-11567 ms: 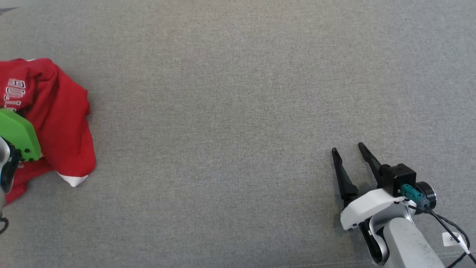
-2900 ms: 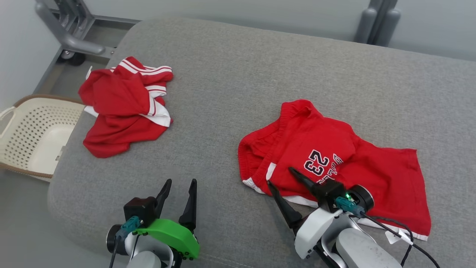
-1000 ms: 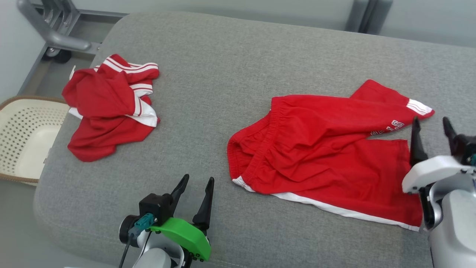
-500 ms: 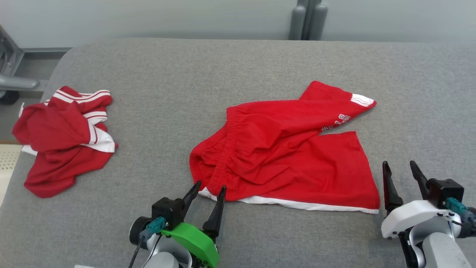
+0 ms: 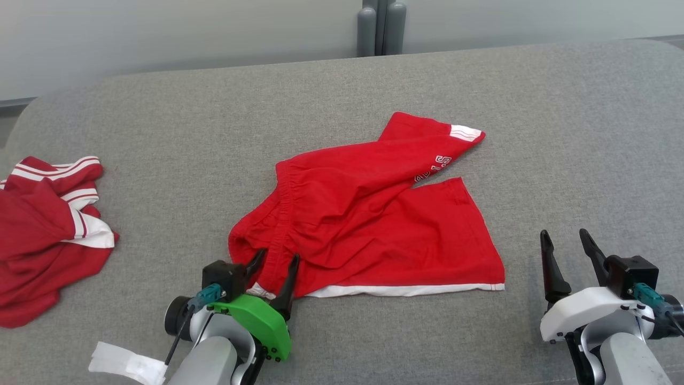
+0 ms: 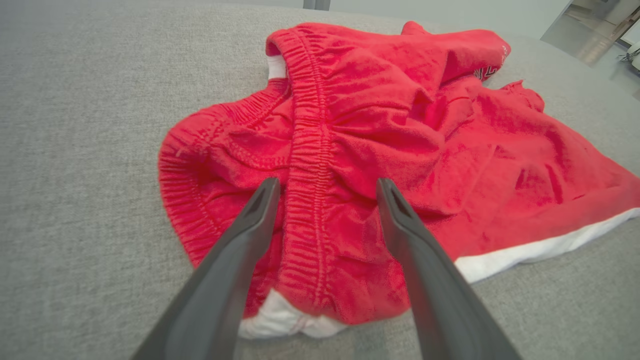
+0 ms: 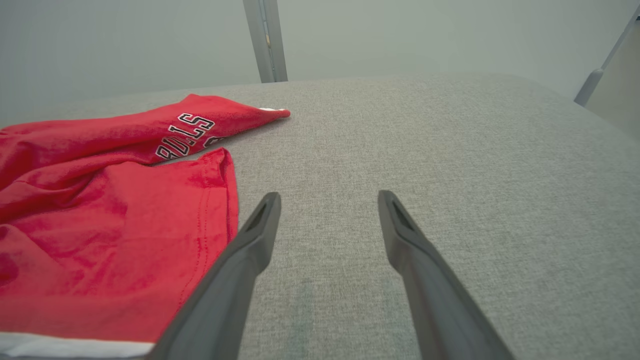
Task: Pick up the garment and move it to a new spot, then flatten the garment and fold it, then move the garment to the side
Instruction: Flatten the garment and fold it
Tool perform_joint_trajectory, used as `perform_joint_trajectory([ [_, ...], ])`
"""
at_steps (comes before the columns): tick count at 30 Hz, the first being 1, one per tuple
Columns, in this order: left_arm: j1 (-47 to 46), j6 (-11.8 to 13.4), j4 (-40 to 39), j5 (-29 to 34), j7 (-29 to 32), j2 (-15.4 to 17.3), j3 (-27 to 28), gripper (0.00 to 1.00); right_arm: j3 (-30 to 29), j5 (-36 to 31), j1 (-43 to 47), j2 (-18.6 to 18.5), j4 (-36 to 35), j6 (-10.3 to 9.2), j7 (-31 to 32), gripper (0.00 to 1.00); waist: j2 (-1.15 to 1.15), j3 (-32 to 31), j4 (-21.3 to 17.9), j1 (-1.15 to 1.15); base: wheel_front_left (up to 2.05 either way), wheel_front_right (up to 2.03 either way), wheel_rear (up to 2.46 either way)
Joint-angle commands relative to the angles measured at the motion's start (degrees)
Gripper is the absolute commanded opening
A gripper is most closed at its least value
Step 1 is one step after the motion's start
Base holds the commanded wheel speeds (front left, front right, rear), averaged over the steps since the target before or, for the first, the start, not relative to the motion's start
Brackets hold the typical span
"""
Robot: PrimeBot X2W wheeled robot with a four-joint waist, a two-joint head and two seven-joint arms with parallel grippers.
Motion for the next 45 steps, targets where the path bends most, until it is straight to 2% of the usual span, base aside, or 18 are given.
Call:
perform_joint_trajectory([
  [1, -1.22, -0.17, 0.59, -0.78, 0.02, 0.2, -0.04, 1.0, -0.01, 0.31, 0.05, 0.1, -0.28, -0.06, -0.16, 1.0, 0.0, 0.3, -0.45, 0.0, 0.0, 0.0, 0.0],
  [8, -3.35, -0.18, 4.39, -4.69, 0.03, 0.25, -2.73, 1.0, -0.22, 0.13, -0.1, 0.71, -0.23, -0.06, -0.16, 1.0, 0.0, 0.87, -0.56, 0.0, 0.0, 0.0, 0.0],
  [10, -3.71, -0.18, 5.29, -5.85, 0.03, 0.44, -3.85, 0.96, -0.18, 0.13, -0.23, 0.82, -0.22, -0.07, -0.16, 1.0, 0.0, 1.03, -0.5, 0.0, 0.0, 0.0, 0.0],
  [12, -4.39, -0.18, 5.21, -6.72, 0.03, 0.82, -4.63, 1.0, -0.2, 0.07, -0.48, 1.05, -0.25, -0.07, -0.16, 1.0, 0.0, 1.22, -0.42, 0.0, 0.0, 0.0, 0.0],
  [14, -4.68, -0.18, 4.38, -7.29, 0.03, 1.07, -4.74, 0.98, -0.1, 0.28, -0.75, 1.1, -0.22, -0.06, -0.16, 1.0, 0.0, 1.41, -0.34, 0.0, 0.0, 0.0, 0.0],
  [15, -4.58, -0.18, 3.87, -7.34, 0.03, 1.21, -4.79, 0.92, -0.05, 0.32, -0.75, 1.14, -0.27, -0.06, -0.16, 1.0, 0.0, 1.48, -0.32, 0.0, 0.0, 0.0, 0.0],
  [16, -4.52, -0.18, 3.23, -7.5, 0.03, 1.3, -4.74, 0.65, 0.02, 0.32, -0.76, 1.16, -0.36, -0.07, -0.16, 1.0, 0.0, 1.56, -0.31, 0.0, 0.0, 0.0, 0.0],
  [18, -4.17, -0.18, 2.3, -7.35, 0.03, 1.58, -4.72, 0.3, 0.14, 0.41, -0.81, 1.08, -0.34, -0.06, -0.16, 1.0, 0.0, 1.71, -0.3, 0.0, 0.0, 0.0, 0.0],
  [19, -3.88, -0.18, 2.17, -7.57, 0.03, 1.56, -5.04, 0.02, 0.25, 0.4, -0.81, 1.01, -0.23, -0.07, -0.16, 1.0, 0.0, 1.77, -0.31, 0.0, 0.0, 0.0, 0.0],
  [27, -4.4, -0.18, 0.13, -8.39, 0.03, 2.52, -5.84, 0.0, -0.36, 0.85, -0.91, 0.87, 0.16, -0.06, -0.16, 1.0, 0.0, 1.99, -0.47, 0.0, 0.0, 0.0, 0.0],
  [35, -5.0, -0.18, -6.4, -4.38, 0.03, 2.91, 0.5, 0.0, -0.86, 1.16, -0.8, 1.32, 0.25, -0.06, -0.16, 1.0, 0.0, 2.65, -0.66, 0.0, 0.0, 0.0, 0.0],
  [45, -7.74, 0.21, -1.14, 0.2, 0.03, 3.98, 5.9, 0.0, 0.14, 0.94, -2.12, 1.72, 0.09, -0.07, -0.16, 1.0, 0.0, 4.44, -3.44, 0.0, 0.0, 0.0, 0.0],
])
